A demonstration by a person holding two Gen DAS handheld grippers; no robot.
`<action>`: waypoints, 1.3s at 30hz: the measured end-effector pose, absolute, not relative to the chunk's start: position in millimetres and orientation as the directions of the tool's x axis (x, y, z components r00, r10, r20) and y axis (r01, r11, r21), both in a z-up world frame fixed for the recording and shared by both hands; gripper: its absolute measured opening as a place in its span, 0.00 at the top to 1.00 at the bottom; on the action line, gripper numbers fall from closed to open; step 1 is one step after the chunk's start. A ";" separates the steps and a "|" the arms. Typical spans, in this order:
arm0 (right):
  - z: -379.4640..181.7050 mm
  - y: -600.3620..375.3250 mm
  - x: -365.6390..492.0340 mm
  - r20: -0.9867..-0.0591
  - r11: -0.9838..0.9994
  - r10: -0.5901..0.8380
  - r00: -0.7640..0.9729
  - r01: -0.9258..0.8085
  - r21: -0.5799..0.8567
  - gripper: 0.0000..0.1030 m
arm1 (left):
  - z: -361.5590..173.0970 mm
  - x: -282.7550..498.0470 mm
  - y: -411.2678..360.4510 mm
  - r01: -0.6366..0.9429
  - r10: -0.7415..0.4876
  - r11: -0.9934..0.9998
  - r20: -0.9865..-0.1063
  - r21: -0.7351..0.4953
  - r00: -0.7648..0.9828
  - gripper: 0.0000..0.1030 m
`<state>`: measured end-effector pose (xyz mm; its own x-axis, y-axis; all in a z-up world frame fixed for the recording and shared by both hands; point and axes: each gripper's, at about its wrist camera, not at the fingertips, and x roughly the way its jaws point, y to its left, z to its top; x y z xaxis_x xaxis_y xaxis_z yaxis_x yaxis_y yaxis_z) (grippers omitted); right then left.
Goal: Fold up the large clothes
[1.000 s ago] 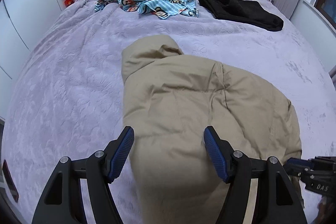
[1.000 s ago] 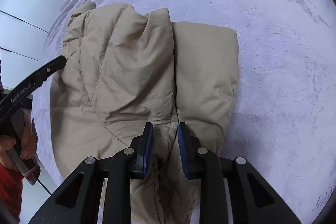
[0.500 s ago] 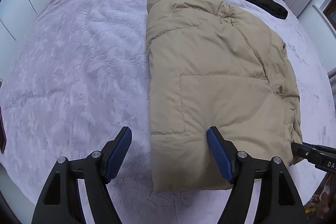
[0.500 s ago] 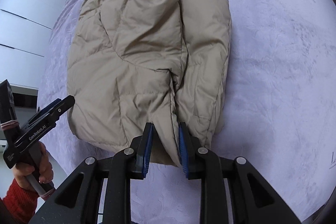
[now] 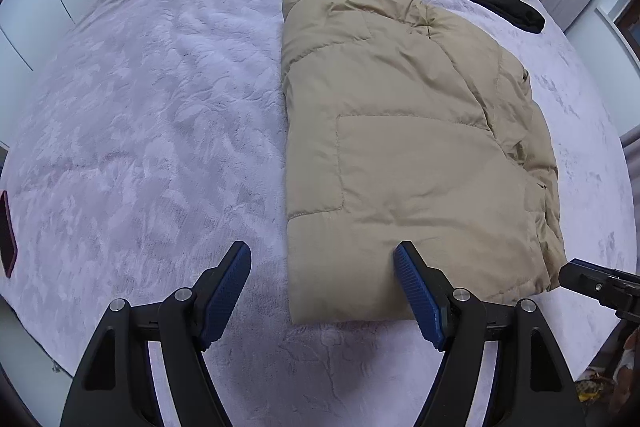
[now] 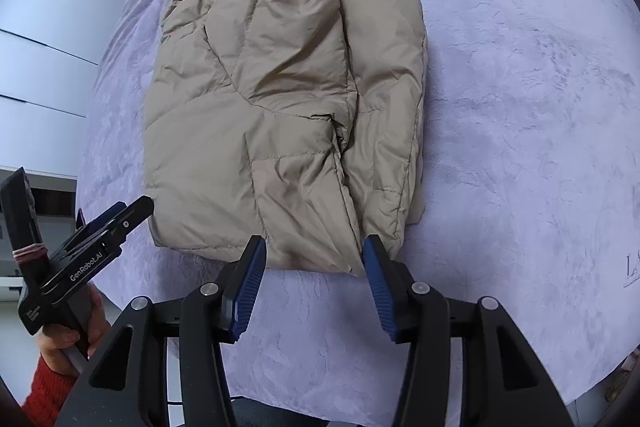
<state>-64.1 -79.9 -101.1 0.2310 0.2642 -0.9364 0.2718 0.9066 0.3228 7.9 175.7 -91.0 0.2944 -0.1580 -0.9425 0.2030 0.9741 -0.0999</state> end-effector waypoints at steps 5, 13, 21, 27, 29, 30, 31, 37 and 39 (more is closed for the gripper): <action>-91.0 -79.5 -70.9 -0.929 0.909 0.277 0.246 0.247 0.337 0.41 | -78.2 -12.3 171.8 0.207 -0.150 0.974 -0.939 -0.087 0.310 0.27; -76.7 -86.9 -99.1 -0.918 0.909 0.293 0.266 0.221 0.354 0.36 | -49.2 -52.2 163.0 0.171 -0.105 0.984 -0.927 -0.045 0.360 0.00; -45.8 -86.9 -122.3 -0.905 0.923 0.281 0.318 0.167 0.346 0.31 | -12.1 -84.8 158.3 0.132 -0.060 0.991 -0.907 -0.005 0.416 0.00; -11.8 -79.6 -132.7 -0.894 0.948 0.196 0.402 0.153 0.277 0.18 | 18.3 -86.4 159.8 0.129 -0.079 0.991 -0.885 -0.021 0.458 0.00; -0.6 -75.5 -133.3 -0.883 0.957 0.150 0.446 0.159 0.243 0.17 | 28.7 -82.5 161.5 0.138 -0.075 0.990 -0.874 -0.009 0.481 0.00; 4.7 -73.8 -132.7 -0.875 0.961 0.125 0.468 0.162 0.224 0.17 | 33.0 -80.7 162.8 0.141 -0.071 0.990 -0.868 -0.001 0.491 0.00; 11.0 -71.8 -131.5 -0.867 0.965 0.095 0.489 0.167 0.200 0.17 | 38.2 -78.4 164.6 0.142 -0.067 0.990 -0.862 0.005 0.502 0.00; 30.6 -61.1 -117.1 -0.852 0.962 0.010 0.524 0.226 0.150 0.17 | 61.0 -64.8 179.6 0.165 -0.095 0.986 -0.850 -0.010 0.518 0.00; 36.3 -56.6 -112.9 -0.853 0.959 -0.001 0.521 0.241 0.147 0.17 | 64.0 -61.9 182.4 0.170 -0.099 0.985 -0.854 -0.012 0.510 0.00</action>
